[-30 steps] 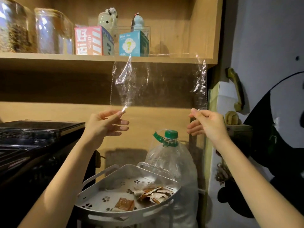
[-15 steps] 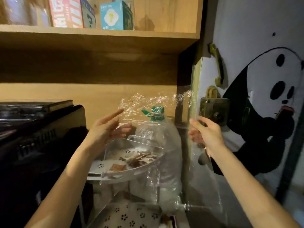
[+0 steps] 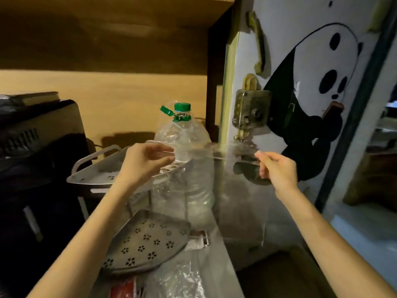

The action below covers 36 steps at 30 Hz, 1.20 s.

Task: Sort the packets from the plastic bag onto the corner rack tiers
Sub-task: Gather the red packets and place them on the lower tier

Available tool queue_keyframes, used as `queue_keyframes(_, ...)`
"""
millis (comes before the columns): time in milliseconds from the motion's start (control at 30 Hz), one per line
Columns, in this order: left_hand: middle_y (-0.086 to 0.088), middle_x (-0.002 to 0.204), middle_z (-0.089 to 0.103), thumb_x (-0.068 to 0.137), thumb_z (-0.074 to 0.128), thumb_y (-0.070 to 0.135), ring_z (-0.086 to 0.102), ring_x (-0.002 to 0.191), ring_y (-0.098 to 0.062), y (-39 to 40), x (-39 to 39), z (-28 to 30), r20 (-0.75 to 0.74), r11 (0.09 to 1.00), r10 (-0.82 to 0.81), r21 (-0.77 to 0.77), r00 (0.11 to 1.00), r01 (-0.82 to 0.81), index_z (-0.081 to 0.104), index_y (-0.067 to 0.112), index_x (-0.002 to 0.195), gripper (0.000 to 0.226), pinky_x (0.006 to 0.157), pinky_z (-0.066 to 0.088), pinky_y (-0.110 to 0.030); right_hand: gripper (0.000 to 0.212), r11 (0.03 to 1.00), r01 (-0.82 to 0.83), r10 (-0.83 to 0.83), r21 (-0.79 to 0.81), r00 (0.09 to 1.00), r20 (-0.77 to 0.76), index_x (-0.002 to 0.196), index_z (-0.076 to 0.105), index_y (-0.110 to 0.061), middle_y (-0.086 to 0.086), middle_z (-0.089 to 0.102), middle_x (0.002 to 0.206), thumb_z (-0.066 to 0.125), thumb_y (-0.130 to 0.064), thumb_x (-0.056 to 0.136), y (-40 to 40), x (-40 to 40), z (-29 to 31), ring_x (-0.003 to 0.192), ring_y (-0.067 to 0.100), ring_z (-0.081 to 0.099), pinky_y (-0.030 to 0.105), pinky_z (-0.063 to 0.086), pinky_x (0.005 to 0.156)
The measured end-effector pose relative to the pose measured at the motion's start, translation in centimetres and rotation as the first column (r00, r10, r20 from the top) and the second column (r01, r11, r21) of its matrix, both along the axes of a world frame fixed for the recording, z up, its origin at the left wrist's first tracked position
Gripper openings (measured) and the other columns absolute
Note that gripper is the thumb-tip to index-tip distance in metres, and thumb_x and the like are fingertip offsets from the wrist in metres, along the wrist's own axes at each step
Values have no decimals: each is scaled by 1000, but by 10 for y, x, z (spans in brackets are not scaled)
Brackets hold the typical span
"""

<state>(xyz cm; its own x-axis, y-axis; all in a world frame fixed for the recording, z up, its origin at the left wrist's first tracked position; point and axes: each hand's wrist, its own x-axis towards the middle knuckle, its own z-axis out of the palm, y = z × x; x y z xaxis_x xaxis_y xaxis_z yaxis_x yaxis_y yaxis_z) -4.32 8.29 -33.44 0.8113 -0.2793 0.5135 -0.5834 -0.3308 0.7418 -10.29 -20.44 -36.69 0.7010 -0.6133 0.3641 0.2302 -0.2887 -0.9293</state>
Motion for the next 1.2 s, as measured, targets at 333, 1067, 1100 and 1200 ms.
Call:
queue_keyframes(333, 4, 84, 70, 77, 71, 19, 58, 71, 4, -51, -23, -60, 247, 968, -77, 249, 966, 13, 72, 18, 85, 9, 71, 53, -24, 24, 850, -204, 43, -486, 946, -322, 104, 68, -25, -8, 48, 127, 57, -38, 86, -12, -42, -47, 124, 9, 33, 27, 26, 99)
queue_keyframes(1067, 13, 113, 61, 91, 30, 41, 50, 110, -3, 14, -81, -183, -724, 798, -310, -550, 616, -246, 51, 21, 118, 39, 101, 30, -44, 13, 759, -597, 644, 260, 630, -434, 86, 70, -11, 4, 75, 75, 64, -2, 79, 47, -56, -119, 67, 16, 71, 23, 56, 56)
queue_keyframes(1100, 7, 121, 60, 87, 34, 44, 49, 117, -9, 20, -80, -193, -746, 772, -336, -567, 575, -285, 50, 19, 120, 44, 104, 28, -41, 13, 756, -579, 653, 306, 633, -415, 87, 69, -11, 2, 75, 73, 63, -1, 80, 50, -53, -125, 67, 14, 71, 22, 55, 53)
queue_keyframes(1200, -13, 148, 33, 74, 45, 57, 36, 131, -38, 34, -89, -216, -765, 695, -529, -639, 368, -328, 37, 18, 137, 74, 109, 28, -46, 14, 725, -538, 683, 429, 637, -357, 89, 69, -13, 1, 75, 77, 61, -3, 81, 63, -47, -147, 69, 14, 71, 20, 52, 51)
